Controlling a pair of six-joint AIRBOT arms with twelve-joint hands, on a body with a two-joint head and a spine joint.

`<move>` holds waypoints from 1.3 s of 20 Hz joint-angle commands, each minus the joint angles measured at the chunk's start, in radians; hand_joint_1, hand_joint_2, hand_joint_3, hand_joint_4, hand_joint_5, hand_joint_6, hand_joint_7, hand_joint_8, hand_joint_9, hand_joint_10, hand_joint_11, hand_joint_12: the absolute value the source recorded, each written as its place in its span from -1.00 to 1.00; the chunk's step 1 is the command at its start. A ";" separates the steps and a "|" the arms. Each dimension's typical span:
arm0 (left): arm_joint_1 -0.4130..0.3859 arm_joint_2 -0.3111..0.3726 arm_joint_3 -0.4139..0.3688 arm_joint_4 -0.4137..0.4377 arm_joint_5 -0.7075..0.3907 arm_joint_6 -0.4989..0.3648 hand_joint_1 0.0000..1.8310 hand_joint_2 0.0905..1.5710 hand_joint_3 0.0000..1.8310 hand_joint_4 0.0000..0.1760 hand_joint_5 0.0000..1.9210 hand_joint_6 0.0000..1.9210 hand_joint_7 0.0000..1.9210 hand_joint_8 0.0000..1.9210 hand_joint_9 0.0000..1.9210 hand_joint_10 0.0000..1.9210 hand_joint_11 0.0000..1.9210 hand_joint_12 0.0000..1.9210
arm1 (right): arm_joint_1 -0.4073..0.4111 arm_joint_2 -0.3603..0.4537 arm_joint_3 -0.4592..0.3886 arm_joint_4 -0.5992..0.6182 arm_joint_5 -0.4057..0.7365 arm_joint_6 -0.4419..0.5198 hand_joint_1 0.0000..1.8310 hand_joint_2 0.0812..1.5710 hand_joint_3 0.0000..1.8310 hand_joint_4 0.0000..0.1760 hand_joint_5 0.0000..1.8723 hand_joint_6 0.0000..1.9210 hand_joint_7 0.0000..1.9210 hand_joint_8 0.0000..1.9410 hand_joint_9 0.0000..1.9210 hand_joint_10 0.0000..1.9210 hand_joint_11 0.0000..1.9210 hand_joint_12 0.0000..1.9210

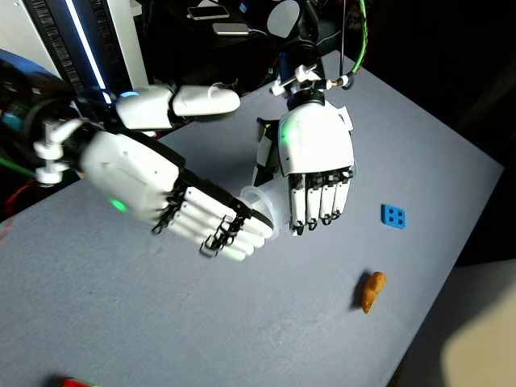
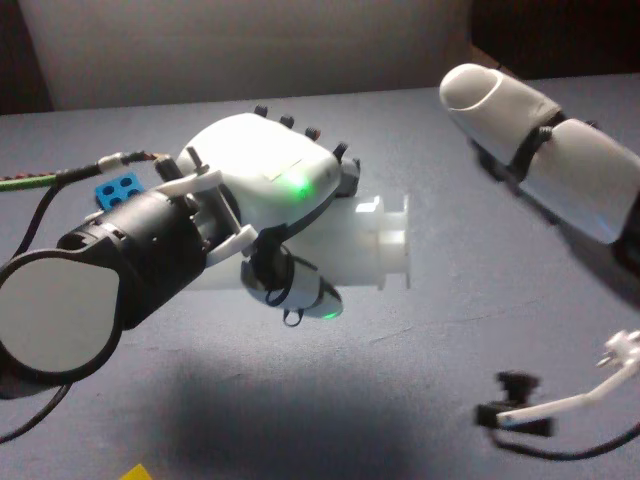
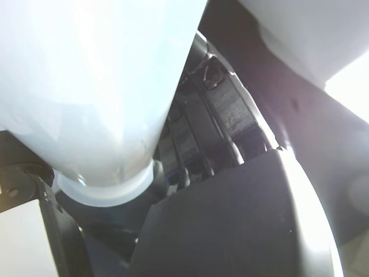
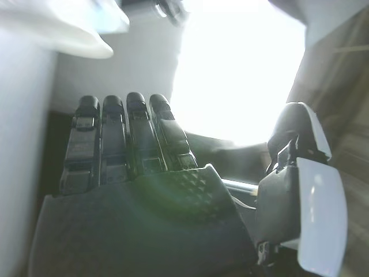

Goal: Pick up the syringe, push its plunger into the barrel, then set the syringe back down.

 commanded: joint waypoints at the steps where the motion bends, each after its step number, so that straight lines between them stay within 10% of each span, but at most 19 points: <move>1: 0.002 -0.008 0.006 0.044 0.106 0.007 0.50 0.42 -1.00 -1.00 -0.12 0.04 -0.07 0.19 -0.02 0.33 0.02 0.27 | 0.003 0.022 -0.004 -0.057 0.055 -0.022 -1.00 0.21 -1.00 -1.00 -0.99 -1.00 -0.98 -1.00 -1.00 -1.00 -1.00 -1.00; 5: 0.038 -0.036 0.031 0.044 0.108 0.007 0.50 0.41 -1.00 -1.00 -0.11 0.03 -0.07 0.18 -0.01 0.31 0.03 0.26 | -0.093 0.093 0.013 -0.263 0.060 -0.053 -1.00 0.21 -1.00 -1.00 -1.00 -1.00 -1.00 -1.00 -1.00 -1.00 -1.00 -1.00; 16: 0.085 -0.128 0.105 0.037 0.107 0.005 0.50 0.42 -1.00 -1.00 -0.13 0.11 -0.11 0.23 0.00 0.27 0.09 0.06 | -0.082 0.132 0.125 -0.358 -0.074 -0.231 -0.98 0.22 -1.00 -1.00 -0.98 -1.00 -0.99 -1.00 -1.00 -1.00 -0.99 -0.99; 23: 0.085 -0.142 0.121 0.037 0.108 0.001 0.49 0.44 -1.00 -1.00 -0.15 0.22 -0.10 0.16 -0.07 0.35 -0.11 0.32 | -0.108 0.116 0.124 -0.379 -0.038 -0.220 -1.00 0.22 -1.00 -1.00 -0.98 -1.00 -0.99 -1.00 -1.00 -1.00 -0.98 -0.98; 26: 0.085 -0.142 0.122 0.037 0.108 0.001 0.25 0.54 -0.99 -0.71 -0.23 0.42 -0.18 0.33 -0.24 -0.04 -0.43 0.57 | -0.119 0.110 0.124 -0.403 -0.013 -0.212 -0.98 0.22 -1.00 -1.00 -0.99 -1.00 -1.00 -1.00 -1.00 -1.00 -1.00 -0.99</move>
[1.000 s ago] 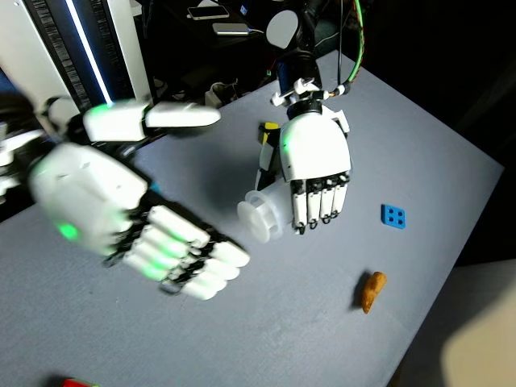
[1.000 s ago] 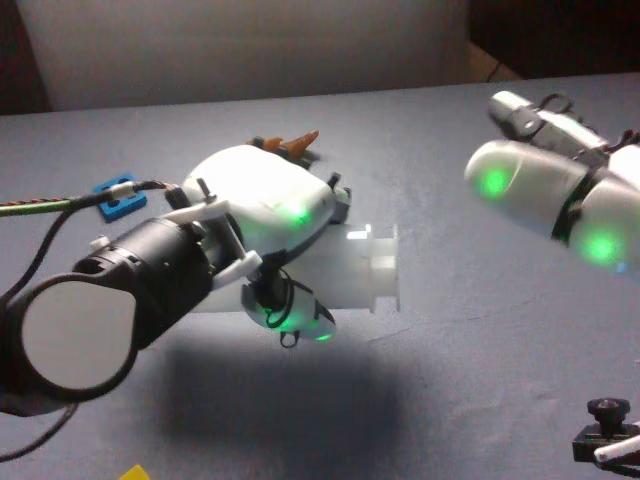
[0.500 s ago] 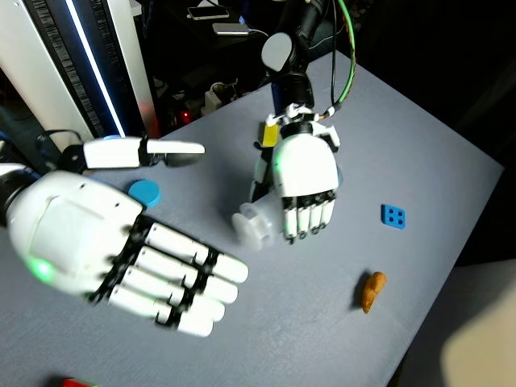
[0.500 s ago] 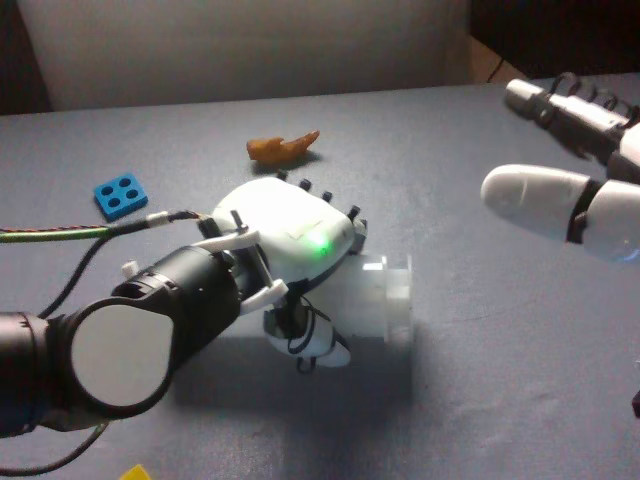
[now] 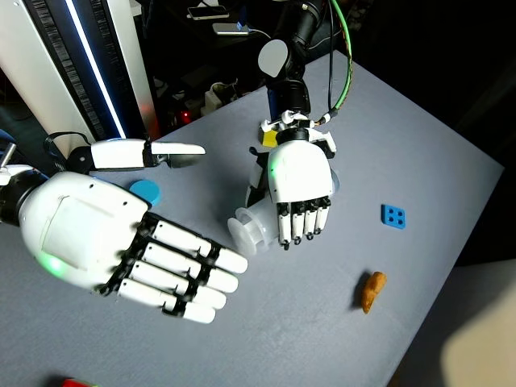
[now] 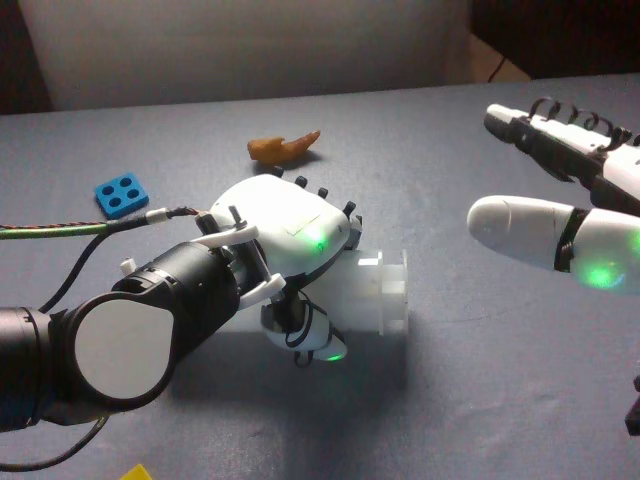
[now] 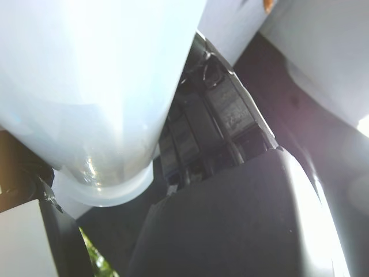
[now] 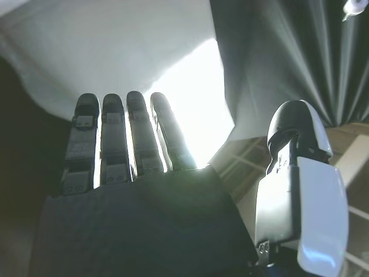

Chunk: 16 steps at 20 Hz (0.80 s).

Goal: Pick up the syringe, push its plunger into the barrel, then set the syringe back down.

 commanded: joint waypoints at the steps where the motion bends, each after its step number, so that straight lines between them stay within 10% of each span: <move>1: -0.009 -0.005 0.005 0.051 0.087 0.005 0.19 0.53 -1.00 -1.00 -0.21 0.37 -0.26 -0.18 -0.28 -0.14 -0.48 0.46 | 0.001 0.001 0.001 -0.036 0.134 0.012 -0.99 0.22 -1.00 -1.00 -0.99 -1.00 -1.00 -1.00 -1.00 -1.00 -1.00 -0.99; 3: -0.010 -0.005 0.005 0.051 0.087 0.004 -0.01 0.40 -1.00 -1.00 -0.28 -0.57 -0.21 -0.72 -0.26 -0.47 -0.51 0.22 | -0.005 -0.002 0.001 -0.044 0.145 0.012 -0.98 0.21 -1.00 -1.00 -1.00 -1.00 -1.00 -1.00 -1.00 -1.00 -1.00 -1.00; 5: -0.011 -0.005 0.004 0.051 0.086 0.003 -0.32 0.45 -1.00 -1.00 -0.33 -0.90 -0.30 -0.95 -0.36 -0.74 -0.73 0.19 | -0.007 -0.003 0.001 -0.046 0.148 0.013 -0.97 0.22 -1.00 -1.00 -1.00 -1.00 -1.00 -1.00 -1.00 -1.00 -1.00 -1.00; 10: -0.011 -0.005 0.000 0.051 0.086 0.003 -0.70 0.42 -1.00 -1.00 -0.60 -1.00 -0.61 -1.00 -0.61 -0.99 -0.99 -0.05 | -0.016 -0.010 0.001 -0.052 0.172 0.014 -0.98 0.21 -1.00 -1.00 -0.98 -0.99 -0.99 -1.00 -1.00 -1.00 -0.99 -1.00; 16: -0.018 0.006 -0.014 0.051 0.085 0.002 -0.94 0.30 -1.00 -0.83 -0.89 -1.00 -0.95 -1.00 -0.95 -1.00 -1.00 -0.88 | -0.019 -0.010 0.001 -0.053 0.183 0.014 -0.99 0.22 -1.00 -1.00 -0.98 -0.99 -0.99 -1.00 -1.00 -1.00 -0.98 -0.99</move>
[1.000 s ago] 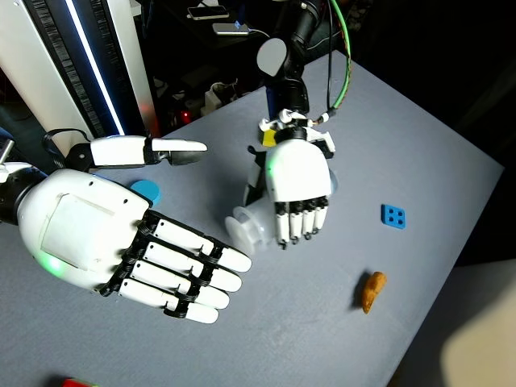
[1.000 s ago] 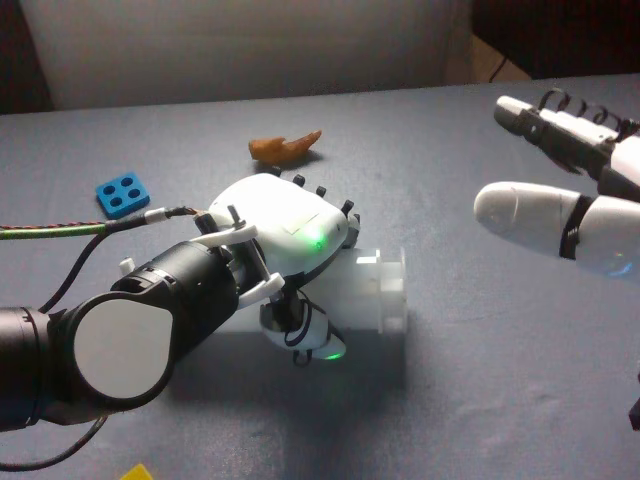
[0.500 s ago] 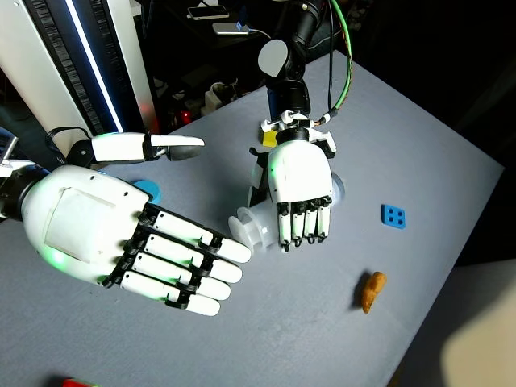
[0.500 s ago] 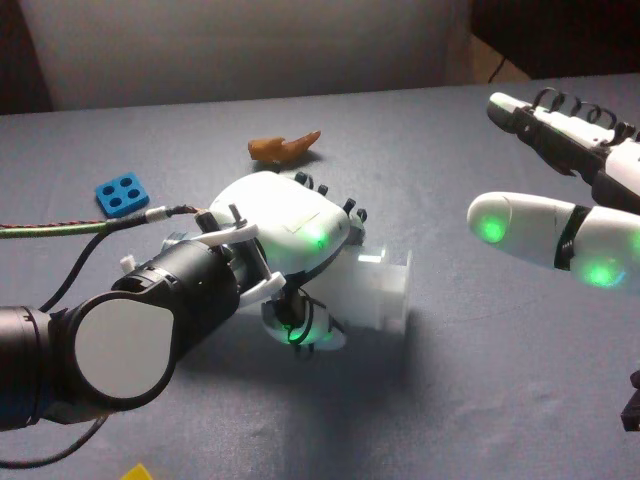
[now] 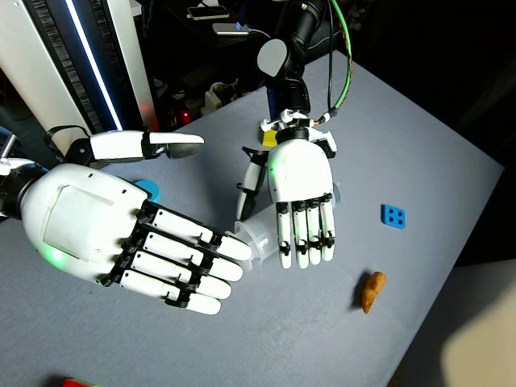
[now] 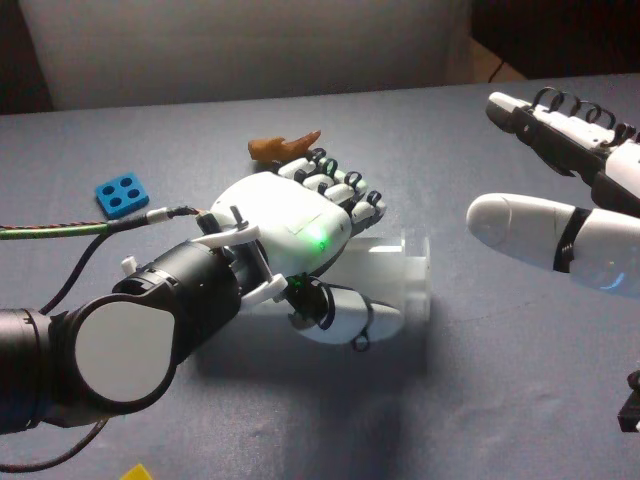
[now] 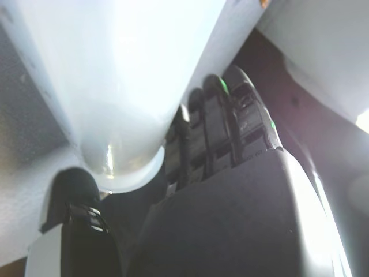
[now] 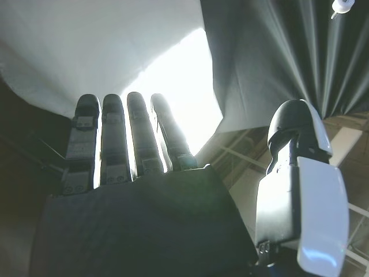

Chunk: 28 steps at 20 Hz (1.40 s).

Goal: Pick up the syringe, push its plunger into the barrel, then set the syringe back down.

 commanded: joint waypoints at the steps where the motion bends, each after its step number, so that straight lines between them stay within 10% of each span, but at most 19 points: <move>1: -0.019 0.010 -0.006 0.045 0.072 -0.001 -0.92 0.28 -1.00 -0.72 -0.92 -1.00 -0.98 -1.00 -0.97 -1.00 -1.00 -0.89 | 0.004 0.004 0.001 -0.036 0.118 0.009 -1.00 0.22 -1.00 -1.00 -0.98 -0.99 -0.99 -1.00 -1.00 -1.00 -0.98 -0.99; 6: -0.064 0.080 -0.036 0.045 0.066 0.007 -0.88 0.27 -1.00 -0.46 -0.91 -1.00 -0.99 -1.00 -0.98 -1.00 -1.00 -0.86 | 0.001 0.004 0.001 -0.037 0.119 0.009 -0.99 0.21 -1.00 -1.00 -0.99 -1.00 -1.00 -1.00 -1.00 -1.00 -1.00 -1.00; 12: -0.083 0.196 -0.116 -0.154 0.155 0.117 -0.89 0.31 -1.00 -0.34 -0.88 -0.99 -0.91 -0.99 -0.92 -0.99 -1.00 -0.58 | -0.008 0.023 0.001 -0.098 0.087 0.024 -0.95 0.21 -1.00 -1.00 -0.93 -1.00 -0.93 -1.00 -0.97 -1.00 -0.94 -0.95; 18: -0.065 0.323 -0.223 -0.257 0.223 0.157 -0.72 0.45 -1.00 -0.36 -0.69 -0.99 -0.49 -0.98 -0.43 -0.93 -0.86 0.22 | -0.036 0.032 0.000 -0.167 0.063 0.049 -0.82 0.34 -0.99 -1.00 -0.34 -0.96 -0.27 -0.97 -0.28 -0.88 -0.83 0.46; 20: -0.061 0.335 -0.236 -0.257 0.223 0.157 -0.68 0.49 -1.00 -0.94 -0.48 -0.99 -0.30 -0.97 -0.35 -0.53 -0.67 0.34 | -0.043 0.032 0.000 -0.176 0.063 0.052 -0.68 0.45 -1.00 -1.00 -0.01 -0.93 -0.03 -0.97 -0.04 -0.52 -0.30 0.57; 21: -0.056 0.338 -0.245 -0.257 0.223 0.157 -0.61 0.51 -1.00 -1.00 -0.27 -0.89 -0.12 -0.85 -0.31 -0.14 -0.54 0.44 | -0.046 0.032 0.000 -0.178 0.064 0.052 -0.59 0.47 -1.00 -1.00 0.05 -0.86 0.06 -0.93 -0.06 0.01 -0.02 0.62; 22: -0.053 0.340 -0.250 -0.262 0.223 0.157 -0.60 0.53 -1.00 -1.00 -0.28 -0.41 -0.17 -0.45 -0.31 0.14 -0.48 0.54 | -0.046 0.032 0.000 -0.184 0.066 0.054 -0.55 0.50 -1.00 -1.00 -0.18 -0.25 0.02 -0.70 -0.09 0.36 0.10 0.71; 24: -0.050 0.346 -0.263 -0.269 0.225 0.157 -0.53 0.57 -1.00 -1.00 -0.24 0.48 -0.07 0.25 -0.12 0.51 -0.23 0.73 | -0.053 0.032 0.000 -0.209 0.072 0.054 -0.53 0.56 -0.99 -1.00 -0.31 0.65 -0.04 0.57 0.09 0.87 0.25 0.95; 28: -0.051 0.351 -0.284 -0.314 0.260 0.157 -0.40 0.57 -1.00 -1.00 -0.01 0.97 0.10 0.98 0.12 0.99 0.08 1.00 | -0.072 0.032 0.000 -0.236 0.096 0.056 -0.50 0.65 -0.99 -1.00 0.07 1.00 0.24 1.00 0.52 1.00 0.73 1.00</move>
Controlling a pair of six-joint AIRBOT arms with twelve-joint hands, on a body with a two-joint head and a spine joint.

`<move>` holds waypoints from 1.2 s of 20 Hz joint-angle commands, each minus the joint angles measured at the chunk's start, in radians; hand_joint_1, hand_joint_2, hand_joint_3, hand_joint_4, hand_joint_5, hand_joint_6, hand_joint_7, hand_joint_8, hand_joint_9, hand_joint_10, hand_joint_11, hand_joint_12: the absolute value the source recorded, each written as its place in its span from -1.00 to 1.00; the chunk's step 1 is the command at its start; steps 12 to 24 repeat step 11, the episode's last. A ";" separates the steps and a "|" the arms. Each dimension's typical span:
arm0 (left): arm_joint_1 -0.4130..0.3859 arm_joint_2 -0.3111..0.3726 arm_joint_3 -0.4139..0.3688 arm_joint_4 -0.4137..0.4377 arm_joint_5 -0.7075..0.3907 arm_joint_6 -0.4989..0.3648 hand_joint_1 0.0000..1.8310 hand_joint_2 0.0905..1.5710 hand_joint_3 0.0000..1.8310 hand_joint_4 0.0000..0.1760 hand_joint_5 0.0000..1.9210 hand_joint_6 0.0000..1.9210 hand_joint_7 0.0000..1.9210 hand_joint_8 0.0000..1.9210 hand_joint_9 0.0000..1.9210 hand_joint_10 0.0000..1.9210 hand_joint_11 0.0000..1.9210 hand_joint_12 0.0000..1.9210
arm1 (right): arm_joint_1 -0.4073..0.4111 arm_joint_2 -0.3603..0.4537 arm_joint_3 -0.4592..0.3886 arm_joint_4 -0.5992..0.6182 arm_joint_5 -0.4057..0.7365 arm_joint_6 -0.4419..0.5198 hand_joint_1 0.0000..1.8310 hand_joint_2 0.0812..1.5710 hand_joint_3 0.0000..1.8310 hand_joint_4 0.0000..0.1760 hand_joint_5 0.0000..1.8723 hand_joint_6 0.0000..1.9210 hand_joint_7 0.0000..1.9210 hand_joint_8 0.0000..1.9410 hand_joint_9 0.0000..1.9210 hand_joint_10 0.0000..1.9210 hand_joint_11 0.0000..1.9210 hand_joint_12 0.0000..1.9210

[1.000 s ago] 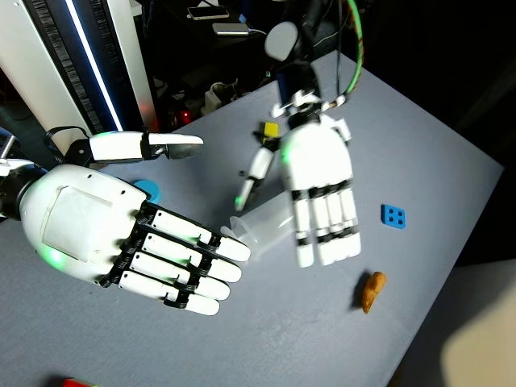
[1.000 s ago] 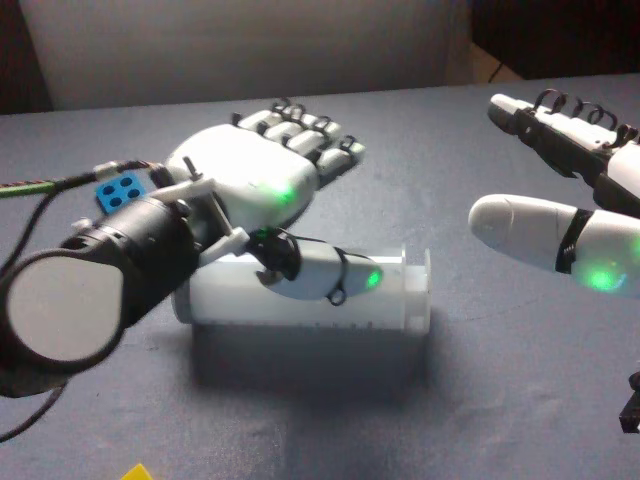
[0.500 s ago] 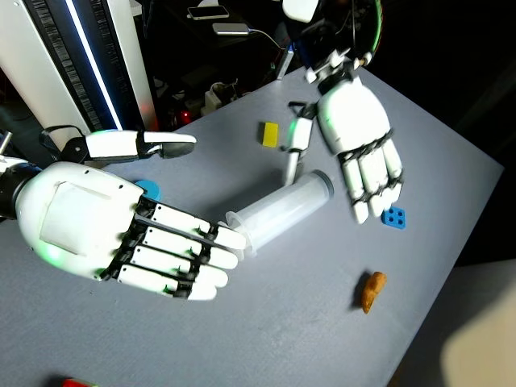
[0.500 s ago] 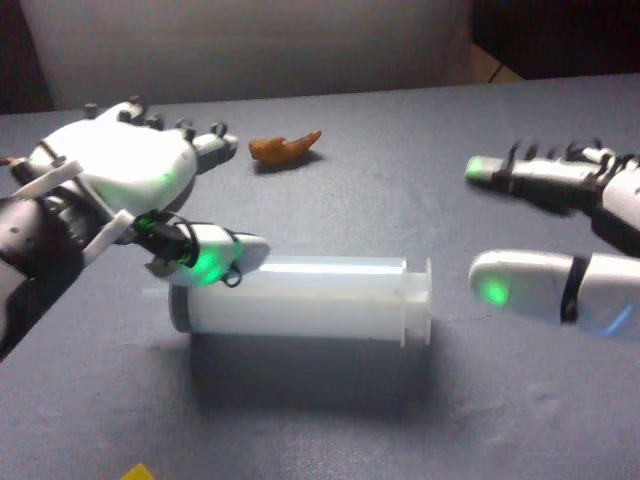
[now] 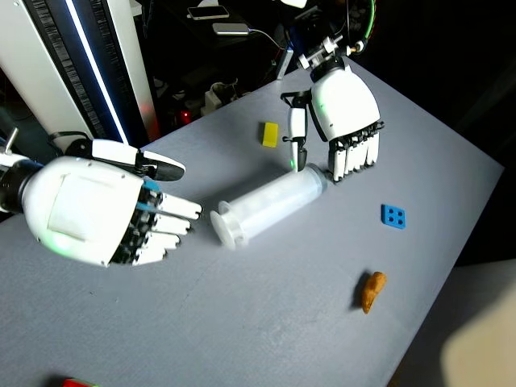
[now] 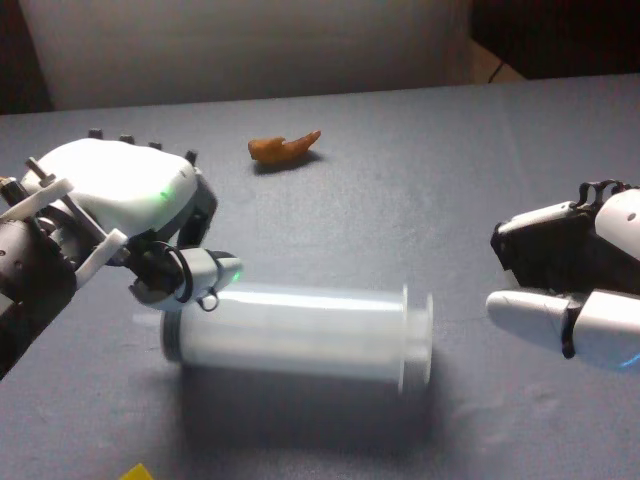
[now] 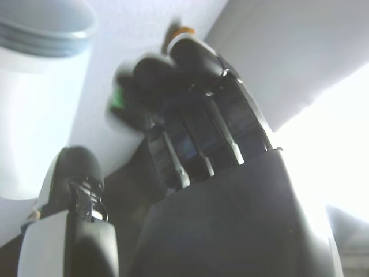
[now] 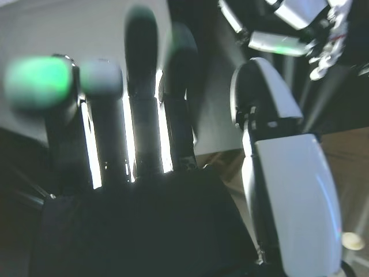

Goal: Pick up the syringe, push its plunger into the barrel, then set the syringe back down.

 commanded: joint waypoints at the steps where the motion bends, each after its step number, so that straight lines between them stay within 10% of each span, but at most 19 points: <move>1: -0.006 0.005 -0.006 0.050 0.072 0.002 -0.42 0.57 -1.00 -1.00 0.05 0.99 0.14 1.00 0.17 1.00 0.14 1.00 | 0.001 0.005 0.000 -0.019 0.123 0.012 -0.51 0.68 -0.98 -1.00 0.16 1.00 0.31 1.00 0.58 1.00 0.79 1.00; 7: -0.016 0.008 -0.008 0.049 0.073 0.001 -0.48 0.71 -0.99 -1.00 0.39 1.00 0.43 1.00 0.45 1.00 0.54 1.00 | 0.000 0.004 0.000 -0.019 0.127 0.012 -0.64 0.89 -0.99 -1.00 0.40 1.00 0.55 1.00 0.73 1.00 0.91 1.00; 24: -0.019 0.013 -0.012 0.049 0.077 0.001 -0.48 0.72 -1.00 -1.00 0.40 1.00 0.45 1.00 0.48 1.00 0.57 1.00 | -0.001 0.004 0.000 -0.019 0.128 0.012 -0.63 0.89 -1.00 -1.00 0.33 1.00 0.51 1.00 0.68 1.00 0.87 1.00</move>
